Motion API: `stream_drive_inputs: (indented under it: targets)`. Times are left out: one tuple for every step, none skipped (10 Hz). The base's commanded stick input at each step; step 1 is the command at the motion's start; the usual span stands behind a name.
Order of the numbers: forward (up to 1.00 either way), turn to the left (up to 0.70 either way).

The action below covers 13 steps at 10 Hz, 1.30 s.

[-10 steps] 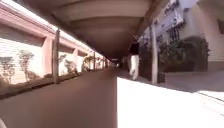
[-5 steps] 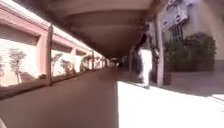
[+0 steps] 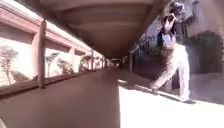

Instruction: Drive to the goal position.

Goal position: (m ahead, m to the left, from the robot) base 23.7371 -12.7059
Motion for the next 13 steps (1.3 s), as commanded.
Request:
stream_drive_inputs:
  targets:
    - [0.85, 0.00]
    - [0.85, 0.00]
    - [0.85, 0.00]
    - [0.85, 0.00]
    - [0.85, 0.00]
    - [0.85, 0.00]
    - [0.85, 0.00]
    - [0.85, 0.00]
    - [0.85, 0.00]
    - [0.85, 0.00]
    - [0.85, 0.00]
    - [0.85, 0.00]
    - [0.85, 0.00]
